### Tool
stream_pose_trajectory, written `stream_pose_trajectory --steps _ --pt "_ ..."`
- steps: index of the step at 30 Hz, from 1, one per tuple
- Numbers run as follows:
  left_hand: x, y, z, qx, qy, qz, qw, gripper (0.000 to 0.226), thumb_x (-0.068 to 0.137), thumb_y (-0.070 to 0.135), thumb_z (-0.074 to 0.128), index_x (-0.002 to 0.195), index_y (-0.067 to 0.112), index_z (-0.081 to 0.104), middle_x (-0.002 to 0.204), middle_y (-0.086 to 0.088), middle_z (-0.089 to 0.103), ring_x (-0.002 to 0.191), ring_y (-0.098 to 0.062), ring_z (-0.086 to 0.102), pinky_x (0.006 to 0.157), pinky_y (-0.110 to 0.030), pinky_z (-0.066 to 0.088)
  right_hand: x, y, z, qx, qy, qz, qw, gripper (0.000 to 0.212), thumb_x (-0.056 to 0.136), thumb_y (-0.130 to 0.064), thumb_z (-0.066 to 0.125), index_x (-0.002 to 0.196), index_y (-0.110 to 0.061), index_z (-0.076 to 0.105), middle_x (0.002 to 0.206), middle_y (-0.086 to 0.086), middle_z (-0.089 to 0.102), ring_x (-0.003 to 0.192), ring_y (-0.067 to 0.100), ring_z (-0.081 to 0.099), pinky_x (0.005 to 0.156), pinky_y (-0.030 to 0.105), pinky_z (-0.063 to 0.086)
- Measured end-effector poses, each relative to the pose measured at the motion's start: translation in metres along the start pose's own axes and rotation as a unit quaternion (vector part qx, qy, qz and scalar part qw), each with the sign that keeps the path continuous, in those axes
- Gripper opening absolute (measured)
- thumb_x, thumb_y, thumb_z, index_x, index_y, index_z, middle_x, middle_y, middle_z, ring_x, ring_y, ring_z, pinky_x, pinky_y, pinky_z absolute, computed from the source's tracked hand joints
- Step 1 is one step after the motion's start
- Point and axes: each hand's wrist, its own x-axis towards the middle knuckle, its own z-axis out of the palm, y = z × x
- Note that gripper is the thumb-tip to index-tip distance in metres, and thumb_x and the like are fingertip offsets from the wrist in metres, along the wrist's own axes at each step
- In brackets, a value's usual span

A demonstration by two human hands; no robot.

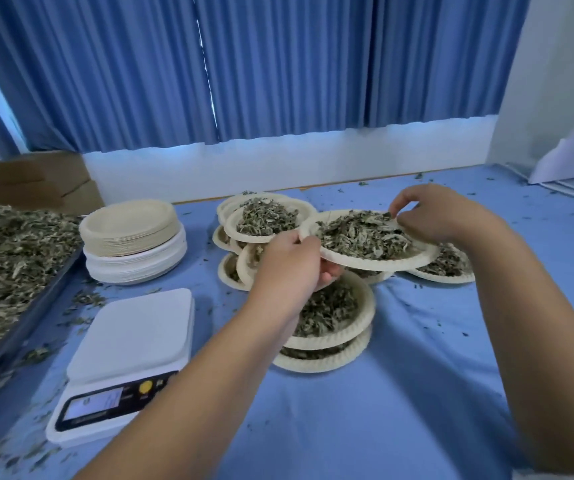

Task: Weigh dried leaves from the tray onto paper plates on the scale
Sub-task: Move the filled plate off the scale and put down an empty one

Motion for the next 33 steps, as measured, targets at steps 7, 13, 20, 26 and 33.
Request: stream_pose_trajectory --steps 7,13,20,26,33 --pt "0.022 -0.010 0.063 -0.003 -0.010 -0.041 0.999 0.025 0.093 -0.001 0.037 0.080 0.011 0.055 0.069 -0.004 0.064 0.059 -0.016 0.064 0.044 -0.018 0.046 0.026 0.050 -0.020 -0.001 0.009 0.030 0.999 0.025 0.092 -0.008 0.046 0.082 -0.022 0.065 0.071 -0.003 0.055 0.053 0.013 0.046 0.047 0.025 0.031" --pt "0.038 -0.025 0.107 0.032 0.010 -0.089 0.995 0.028 0.085 0.004 0.044 0.112 0.002 0.054 0.094 -0.013 0.065 0.083 -0.026 0.066 0.078 -0.034 0.054 0.043 0.085 -0.019 0.014 0.018 0.073 0.997 0.030 0.090 -0.002 0.042 0.086 -0.019 0.066 0.071 0.003 0.058 0.045 0.018 0.044 0.043 0.023 0.032" --pt "0.042 -0.027 0.139 0.027 0.019 -0.154 0.988 0.079 0.059 0.022 0.049 0.136 0.007 0.039 0.130 -0.010 0.048 0.105 -0.022 0.058 0.093 -0.041 0.051 0.058 0.106 -0.006 0.039 0.044 0.124 0.990 0.032 0.088 0.004 0.043 0.092 -0.014 0.069 0.059 0.002 0.048 0.046 0.017 0.038 0.044 0.025 0.028" --pt "0.055 -0.039 0.148 -0.015 0.057 -0.178 0.982 0.008 0.084 0.001 0.051 0.084 0.010 0.050 0.076 -0.002 0.042 0.068 -0.012 0.039 0.081 -0.029 0.042 0.059 0.116 0.007 0.047 0.036 0.134 0.989 0.033 0.086 0.003 0.054 0.113 -0.012 0.068 0.110 0.013 0.063 0.077 0.029 0.056 0.072 0.029 0.045" --pt "0.058 -0.044 0.157 -0.054 0.073 -0.186 0.978 0.009 0.084 0.003 0.054 0.085 0.009 0.048 0.072 -0.002 0.035 0.064 -0.013 0.033 0.062 -0.022 0.035 0.065 0.128 0.023 0.055 0.053 0.184 0.980 0.031 0.091 -0.001 0.047 0.116 -0.002 0.064 0.116 0.017 0.064 0.102 0.031 0.061 0.084 0.035 0.051"
